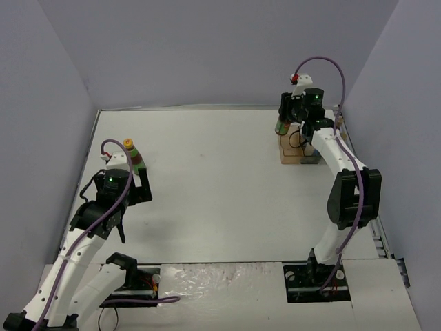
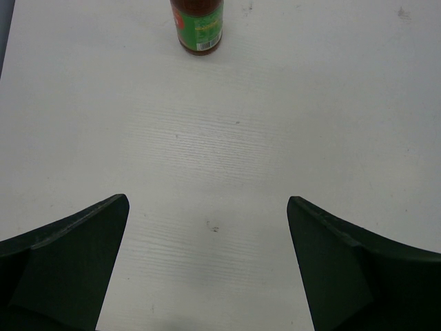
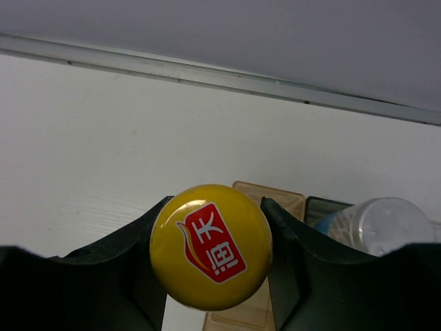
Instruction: Organize the condiment bottles
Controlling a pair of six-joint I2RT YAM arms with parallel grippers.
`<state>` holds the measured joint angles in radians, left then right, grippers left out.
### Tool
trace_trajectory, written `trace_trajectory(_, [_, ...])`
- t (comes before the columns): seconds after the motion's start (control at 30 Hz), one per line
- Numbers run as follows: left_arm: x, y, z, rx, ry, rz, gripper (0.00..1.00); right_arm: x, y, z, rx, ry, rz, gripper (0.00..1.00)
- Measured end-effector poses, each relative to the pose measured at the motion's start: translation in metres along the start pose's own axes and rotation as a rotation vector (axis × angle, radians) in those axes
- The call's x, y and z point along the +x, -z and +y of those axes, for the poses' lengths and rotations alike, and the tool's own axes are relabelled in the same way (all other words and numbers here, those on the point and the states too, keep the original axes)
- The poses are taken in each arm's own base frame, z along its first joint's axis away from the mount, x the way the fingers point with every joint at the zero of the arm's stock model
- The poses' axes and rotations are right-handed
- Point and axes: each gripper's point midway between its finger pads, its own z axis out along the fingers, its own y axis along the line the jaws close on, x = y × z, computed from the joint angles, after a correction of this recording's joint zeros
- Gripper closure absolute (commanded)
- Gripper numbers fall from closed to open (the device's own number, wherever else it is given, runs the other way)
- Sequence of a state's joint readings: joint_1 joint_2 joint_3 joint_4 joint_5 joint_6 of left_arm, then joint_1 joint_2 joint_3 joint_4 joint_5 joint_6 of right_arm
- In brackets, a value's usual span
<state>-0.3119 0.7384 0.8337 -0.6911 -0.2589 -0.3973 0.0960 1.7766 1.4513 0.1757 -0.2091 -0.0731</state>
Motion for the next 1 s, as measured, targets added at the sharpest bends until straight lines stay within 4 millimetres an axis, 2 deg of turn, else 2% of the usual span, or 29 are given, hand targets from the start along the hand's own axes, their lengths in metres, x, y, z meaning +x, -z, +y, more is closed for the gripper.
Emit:
trace_trajectory(0.1, [0.001, -0.001, 0.000, -0.002, -0.002, 0.006, 0.03, 0.008, 0.000, -0.030, 0.068, -0.020, 0.020, 1.00])
trace_trajectory(0.23, [0.001, -0.002, 0.000, -0.002, -0.003, 0.008, 0.03, 0.017, -0.007, -0.048, 0.109, -0.031, 0.040, 1.00])
trace_trajectory(0.67, [0.002, -0.003, -0.001, -0.004, -0.007, 0.015, 0.03, 0.073, -0.041, -0.055, 0.120, -0.047, 0.146, 1.00])
trace_trajectory(0.8, [0.002, -0.003, -0.001, -0.003, -0.007, 0.017, 0.03, 0.078, -0.051, -0.058, 0.127, -0.049, 0.134, 1.00])
trace_trajectory(1.0, [0.002, -0.003, -0.001, -0.002, -0.007, 0.017, 0.03, 0.072, -0.054, -0.062, 0.138, -0.059, 0.105, 0.96])
